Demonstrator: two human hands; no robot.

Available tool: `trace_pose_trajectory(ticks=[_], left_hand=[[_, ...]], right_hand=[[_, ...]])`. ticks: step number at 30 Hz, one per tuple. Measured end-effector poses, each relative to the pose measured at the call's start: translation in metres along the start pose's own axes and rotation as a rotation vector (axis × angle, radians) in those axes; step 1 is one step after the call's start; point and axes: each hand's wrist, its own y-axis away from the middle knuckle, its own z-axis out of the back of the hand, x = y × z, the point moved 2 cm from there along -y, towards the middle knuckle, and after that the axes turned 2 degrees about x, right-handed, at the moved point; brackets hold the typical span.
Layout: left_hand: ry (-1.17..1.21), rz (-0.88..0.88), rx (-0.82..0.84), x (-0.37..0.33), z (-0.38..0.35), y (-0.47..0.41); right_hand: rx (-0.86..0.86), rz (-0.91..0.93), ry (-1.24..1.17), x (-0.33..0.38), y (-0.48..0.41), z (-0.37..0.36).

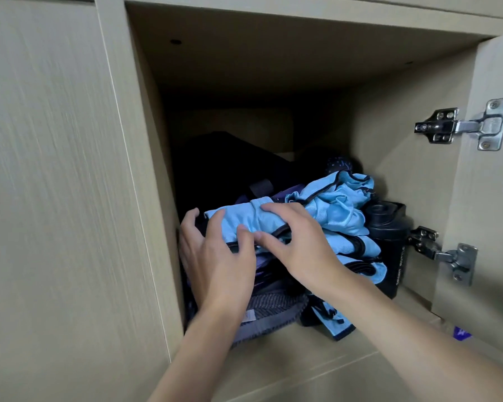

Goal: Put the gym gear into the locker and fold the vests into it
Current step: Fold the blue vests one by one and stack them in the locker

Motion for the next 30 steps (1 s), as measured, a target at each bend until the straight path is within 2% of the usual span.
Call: trace_pose_trajectory(ticks=[5,11,14,18,26,30], left_hand=[[0.005,-0.033,0.001,-0.004,0.006,-0.003],[-0.067,0.023,0.028,0.011,-0.003,0.000],[-0.073,0.036,0.032,0.016,-0.006,-0.001],[-0.084,0.065,0.051,0.021,-0.010,0.000],[-0.221,-0.125,0.018,0.016,-0.004,0.010],[-0.196,-0.124,0.002,0.011,0.000,0.010]], right_hand=[[-0.119,0.005,-0.089,0.011,-0.012,-0.008],[-0.056,0.031,0.083,-0.001,-0.008,-0.025],[-0.052,0.078,0.062,-0.003,-0.005,-0.025],[-0.017,0.007,0.025,-0.007,-0.002,-0.030],[-0.004,-0.057,-0.002,-0.002,-0.007,-0.031],[-0.007,-0.054,-0.011,0.004,-0.006,-0.026]])
